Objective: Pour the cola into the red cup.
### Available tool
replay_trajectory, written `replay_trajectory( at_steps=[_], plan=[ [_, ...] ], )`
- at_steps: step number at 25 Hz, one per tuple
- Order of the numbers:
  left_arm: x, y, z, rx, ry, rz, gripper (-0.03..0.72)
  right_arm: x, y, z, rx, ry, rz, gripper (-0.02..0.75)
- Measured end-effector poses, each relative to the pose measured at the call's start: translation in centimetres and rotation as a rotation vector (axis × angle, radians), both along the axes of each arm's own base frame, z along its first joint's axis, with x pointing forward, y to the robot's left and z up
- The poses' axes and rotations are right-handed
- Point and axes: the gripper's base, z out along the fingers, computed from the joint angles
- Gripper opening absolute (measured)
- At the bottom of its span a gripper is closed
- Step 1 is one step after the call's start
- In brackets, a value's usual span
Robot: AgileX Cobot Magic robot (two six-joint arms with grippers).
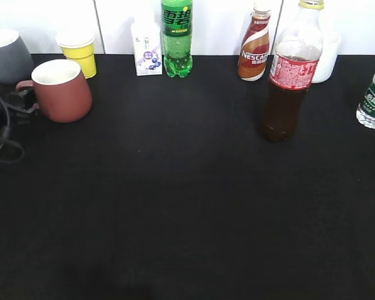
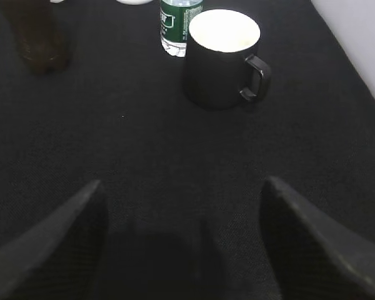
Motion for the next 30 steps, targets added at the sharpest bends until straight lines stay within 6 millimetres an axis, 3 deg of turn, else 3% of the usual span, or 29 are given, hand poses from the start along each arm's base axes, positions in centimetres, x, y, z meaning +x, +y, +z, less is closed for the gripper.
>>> replay_trajectory(
  at_steps=[2, 4, 8, 9, 12, 14, 18, 22, 25, 30],
  plan=[
    [1.3, 0.0, -0.2, 0.003, -0.013, -0.003, 0.515, 0.0, 0.0, 0.0, 0.0, 0.0, 0.0, 0.575],
    [3.1, -0.1, -0.5, 0.021, -0.025, -0.035, 0.449, 0.0, 0.0, 0.0, 0.0, 0.0, 0.0, 0.575],
    [5.9, -0.8, -0.8, 0.072, -0.063, -0.129, 0.068, 0.0, 0.0, 0.0, 0.0, 0.0, 0.0, 0.575],
    [5.8, -1.0, -0.9, 0.085, -0.058, -0.155, 0.047, 0.0, 0.0, 0.0, 0.0, -0.001, 0.0, 0.575],
    [5.1, -1.3, -1.0, 0.068, -0.047, -0.191, 0.046, 0.0, 0.0, 0.0, 0.0, -0.001, 0.0, 0.575],
    [3.1, -1.8, 0.0, 0.085, -0.047, -0.248, 0.045, 0.0, 0.0, 0.0, 0.0, -0.001, 0.0, 0.575],
    [-2.2, -3.2, 5.0, 0.095, -0.177, -0.35, 0.045, 0.0, 0.0, 0.0, 0.0, -0.001, 0.0, 0.575],
    [-6.9, -5.9, 9.4, 0.091, -0.301, -0.454, 0.045, 0.0, 0.0, 0.0, 0.0, -0.001, 0.0, 0.575],
    [-8.1, -7.9, 10.3, 0.1, -0.304, -0.523, 0.045, 0.0, 0.0, 0.0, 0.0, -0.001, 0.0, 0.575],
    [-8.2, -8.2, 10.1, 0.113, -0.282, -0.541, 0.045, 0.0, 0.0, 0.0, 0.0, -0.001, 0.0, 0.575]
  ],
)
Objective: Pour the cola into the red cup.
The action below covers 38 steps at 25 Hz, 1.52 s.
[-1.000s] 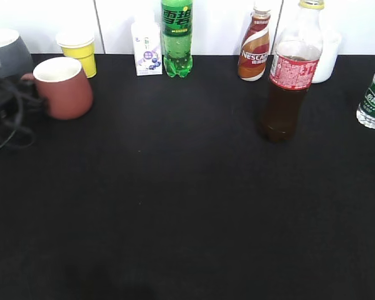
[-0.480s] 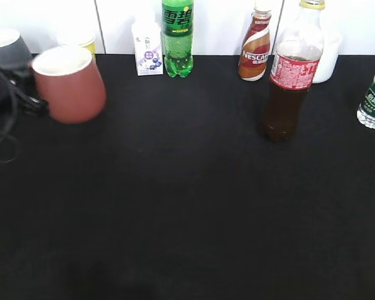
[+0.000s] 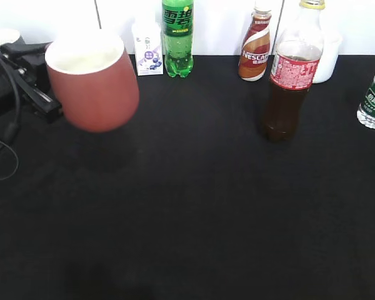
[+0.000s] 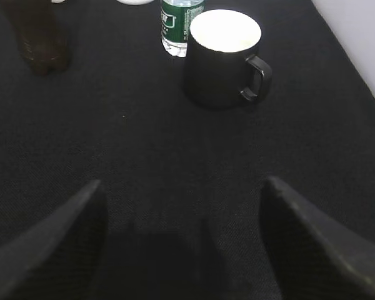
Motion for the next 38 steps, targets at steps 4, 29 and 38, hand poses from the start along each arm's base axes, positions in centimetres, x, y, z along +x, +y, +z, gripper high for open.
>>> replay_trajectory(
  at_steps=[4, 29, 38],
  plan=[
    [-0.1, -0.1, 0.0, 0.006, -0.007, -0.015, 0.045, 0.7, 0.3, 1.2, -0.007, -0.055, 0.027, 0.575],
    [-0.2, -0.3, -0.1, 0.02, 0.003, -0.044, 0.045, 25.3, 7.9, -8.1, 0.11, -0.148, 0.489, 0.671],
    [-0.2, -0.2, -0.1, 0.015, 0.007, -0.034, 0.045, 30.6, 9.3, -9.1, 0.125, -0.179, 0.575, 0.671]
  ],
)
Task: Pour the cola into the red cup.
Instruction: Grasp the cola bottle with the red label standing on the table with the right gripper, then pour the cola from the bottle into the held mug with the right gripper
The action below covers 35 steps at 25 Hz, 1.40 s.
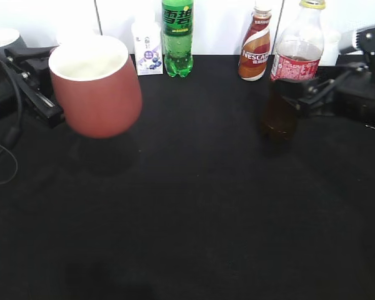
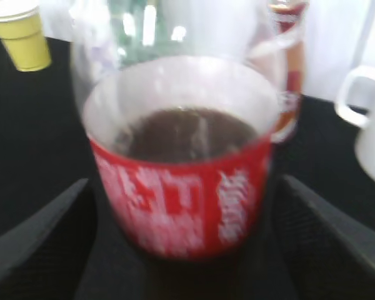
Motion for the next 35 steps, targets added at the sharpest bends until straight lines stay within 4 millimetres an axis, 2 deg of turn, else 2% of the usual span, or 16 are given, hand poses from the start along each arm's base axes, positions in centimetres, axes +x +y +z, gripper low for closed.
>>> replay_trajectory(
  at_steps=[7, 9, 11, 12, 17, 19, 20, 23, 25, 28, 31, 33, 35],
  plan=[
    [0.0, 0.0, 0.0, 0.0, 0.004, 0.003, 0.045, 3.3, 0.8, -0.6, 0.022, -0.037, 0.029, 0.669],
    [0.0, 0.0, -0.1, 0.002, 0.006, 0.005, 0.045, 3.5, 1.2, -0.9, 0.022, -0.036, 0.047, 0.633],
    [0.0, 0.0, -0.1, 0.001, 0.006, 0.006, 0.045, 3.5, 1.3, -0.9, 0.021, -0.039, 0.053, 0.519],
    [0.0, 0.0, -0.1, 0.001, 0.006, 0.006, 0.045, 3.5, 1.3, -0.9, 0.021, -0.04, 0.053, 0.501],
    [0.0, 0.0, -0.1, 0.006, 0.006, -0.001, 0.045, 3.5, 1.3, -0.8, 0.023, -0.043, 0.055, 0.501],
    [-0.3, -0.5, -0.2, 0.0, 0.035, -0.049, 0.045, 3.1, 1.6, -0.6, -0.008, -0.059, 0.105, 0.501],
    [-0.5, -1.0, -0.3, -0.006, 0.052, -0.071, 0.045, 2.6, 1.8, 0.1, -0.046, -0.085, 0.156, 0.501],
    [-1.8, -4.3, -0.5, 0.03, 0.089, -0.186, 0.045, 0.6, 2.2, 5.0, -0.104, -0.252, 0.241, 0.501],
    [-2.3, -6.8, 0.4, 0.036, 0.075, -0.265, 0.045, -1.2, 2.7, 8.0, -0.157, -0.364, 0.284, 0.501],
    [-2.4, -9.8, 1.7, 0.018, 0.056, -0.324, 0.045, -3.4, 2.7, 10.9, -0.279, -0.524, 0.344, 0.501],
    [-2.4, -12.2, 2.3, 0.021, 0.047, -0.374, 0.045, -4.3, 2.5, 12.3, -0.376, -0.647, 0.34, 0.501],
    [-2.3, -13.8, 2.2, 0.028, 0.072, -0.391, 0.045, -4.3, 2.5, 12.3, -0.471, -0.722, 0.348, 0.501],
    [-2.3, -14.6, 2.0, 0.046, 0.083, -0.401, 0.045, -4.3, 2.5, 12.3, -0.575, -0.8, 0.355, 0.501]
  ],
)
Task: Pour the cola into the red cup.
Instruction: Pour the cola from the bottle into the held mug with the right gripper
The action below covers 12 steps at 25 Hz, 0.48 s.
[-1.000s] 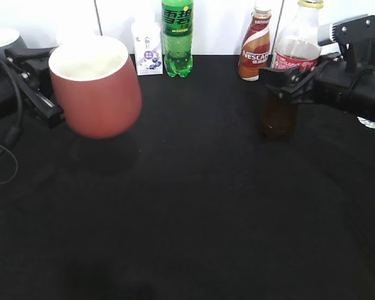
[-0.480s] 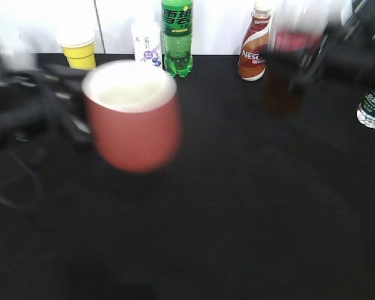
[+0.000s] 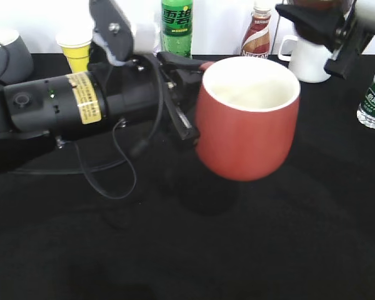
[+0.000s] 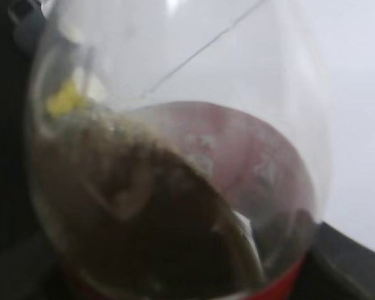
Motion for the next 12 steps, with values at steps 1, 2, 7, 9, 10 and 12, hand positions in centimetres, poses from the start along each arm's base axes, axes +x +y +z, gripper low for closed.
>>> replay_trajectory(
  at_steps=[1, 2, 7, 9, 10, 12],
  plan=[
    [0.07, -0.04, 0.13, -0.004, -0.003, 0.001, 0.045, 0.07, -0.06, -0.08, -0.053, -0.048, -0.011, 0.501],
    [0.09, -0.03, 0.12, -0.003, -0.001, 0.003, 0.045, 0.15, -0.14, -0.17, -0.106, -0.092, -0.023, 0.501],
    [0.1, -0.02, 0.1, 0.012, -0.024, 0.003, 0.045, 0.25, -0.23, -0.27, -0.285, -0.275, -0.035, 0.501],
    [0.11, -0.01, 0.08, 0.013, -0.023, 0.004, 0.045, 0.25, -0.23, -0.27, -0.328, -0.322, -0.035, 0.501],
    [0.11, -0.01, 0.08, 0.013, -0.023, 0.004, 0.045, 0.25, -0.23, -0.27, -0.345, -0.341, -0.034, 0.501],
    [0.11, -0.01, 0.08, 0.014, -0.024, 0.004, 0.045, 0.25, -0.23, -0.27, -0.373, -0.373, -0.034, 0.501]
  ],
)
